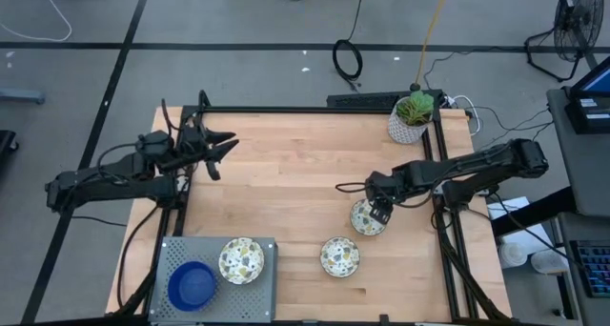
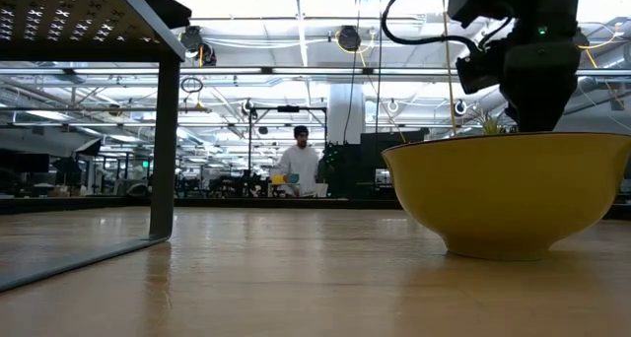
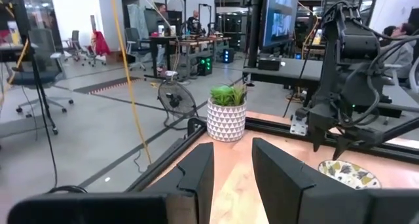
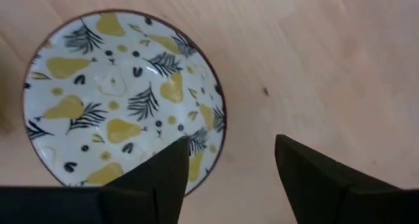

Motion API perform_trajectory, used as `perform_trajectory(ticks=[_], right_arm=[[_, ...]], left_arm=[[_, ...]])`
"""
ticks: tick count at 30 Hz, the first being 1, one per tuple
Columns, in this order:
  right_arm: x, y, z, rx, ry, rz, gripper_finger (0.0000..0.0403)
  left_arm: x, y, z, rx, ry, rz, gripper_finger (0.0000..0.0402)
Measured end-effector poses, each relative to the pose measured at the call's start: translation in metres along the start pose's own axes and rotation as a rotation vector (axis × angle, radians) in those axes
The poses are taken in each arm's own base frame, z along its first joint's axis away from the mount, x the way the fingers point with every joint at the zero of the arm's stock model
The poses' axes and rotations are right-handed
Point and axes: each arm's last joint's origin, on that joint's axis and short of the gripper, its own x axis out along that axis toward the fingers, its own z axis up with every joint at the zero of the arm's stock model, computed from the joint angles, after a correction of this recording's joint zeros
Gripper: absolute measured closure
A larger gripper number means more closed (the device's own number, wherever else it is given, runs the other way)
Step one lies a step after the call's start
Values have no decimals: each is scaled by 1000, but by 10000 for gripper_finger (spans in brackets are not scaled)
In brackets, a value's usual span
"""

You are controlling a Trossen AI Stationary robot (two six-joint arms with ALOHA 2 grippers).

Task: Pick & Place Mini bowls
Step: Stack the top white patterned bowl on top of the other white patterned bowl on the shelf

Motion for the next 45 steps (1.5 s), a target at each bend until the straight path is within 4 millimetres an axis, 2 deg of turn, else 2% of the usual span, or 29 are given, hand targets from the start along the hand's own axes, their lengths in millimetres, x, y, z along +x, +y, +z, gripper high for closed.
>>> perform_trajectory(ticks=[22, 34, 45], right_arm=[[29, -3, -7, 33, -43, 66, 193], [30, -3, -7, 33, -47, 66, 193], [30, -3, -7, 40, -50, 62, 193]], left_arm=[[4, 0, 6, 90, -66, 8, 293], [14, 0, 5, 109, -65, 61, 293], [14, 0, 7, 95, -81, 73, 293]])
